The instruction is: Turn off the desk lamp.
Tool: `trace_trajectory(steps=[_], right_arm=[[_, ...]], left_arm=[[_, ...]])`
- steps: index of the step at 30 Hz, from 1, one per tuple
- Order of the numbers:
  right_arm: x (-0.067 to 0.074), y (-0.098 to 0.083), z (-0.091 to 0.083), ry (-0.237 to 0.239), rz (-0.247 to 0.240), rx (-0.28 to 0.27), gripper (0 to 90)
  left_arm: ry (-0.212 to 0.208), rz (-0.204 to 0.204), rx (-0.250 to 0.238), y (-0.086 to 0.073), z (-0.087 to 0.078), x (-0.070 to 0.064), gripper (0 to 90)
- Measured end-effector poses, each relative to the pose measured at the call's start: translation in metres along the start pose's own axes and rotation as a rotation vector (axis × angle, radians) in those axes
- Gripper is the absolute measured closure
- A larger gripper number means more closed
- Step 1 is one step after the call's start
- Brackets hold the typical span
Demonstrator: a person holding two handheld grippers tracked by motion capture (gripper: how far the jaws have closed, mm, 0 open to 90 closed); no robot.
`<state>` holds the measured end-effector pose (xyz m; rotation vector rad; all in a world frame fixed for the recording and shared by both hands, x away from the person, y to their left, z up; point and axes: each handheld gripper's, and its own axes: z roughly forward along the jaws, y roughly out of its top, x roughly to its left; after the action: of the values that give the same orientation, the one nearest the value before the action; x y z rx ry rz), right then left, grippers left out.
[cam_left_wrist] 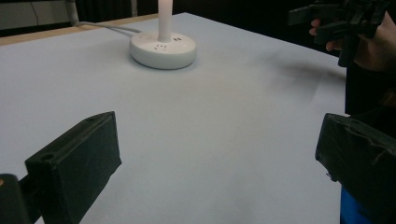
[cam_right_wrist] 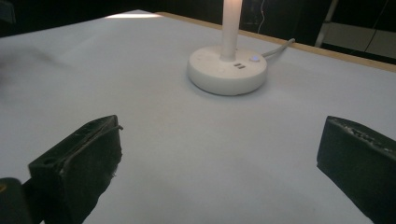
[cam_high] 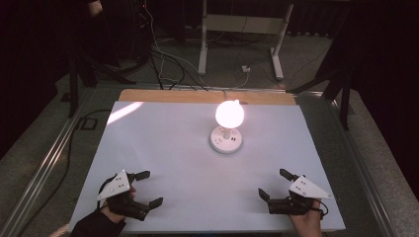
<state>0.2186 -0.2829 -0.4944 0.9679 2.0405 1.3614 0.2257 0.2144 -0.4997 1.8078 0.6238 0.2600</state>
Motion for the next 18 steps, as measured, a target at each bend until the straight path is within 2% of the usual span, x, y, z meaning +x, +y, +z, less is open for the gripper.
trace_trajectory(steps=[3,10,16,18], right_arm=[[0.0002,-0.0003,0.0006,0.002,-0.001,0.006,0.0],[0.0,-0.0005,0.001,-0.003,-0.002,0.013,0.0],[0.0015,0.0008,0.0035,-0.016,-0.041,0.041,0.0],[0.0016,0.0016,0.004,-0.019,-0.039,0.044,0.0]], left_arm=[[0.004,0.006,0.006,0.0,0.0,-0.0003,0.6],[0.002,-0.008,-0.002,0.0,-0.0006,0.0011,0.6],[-0.003,-0.01,-0.005,0.0001,-0.0007,0.001,0.6],[0.0,-0.004,-0.006,-0.0001,-0.0005,0.0005,0.6]])
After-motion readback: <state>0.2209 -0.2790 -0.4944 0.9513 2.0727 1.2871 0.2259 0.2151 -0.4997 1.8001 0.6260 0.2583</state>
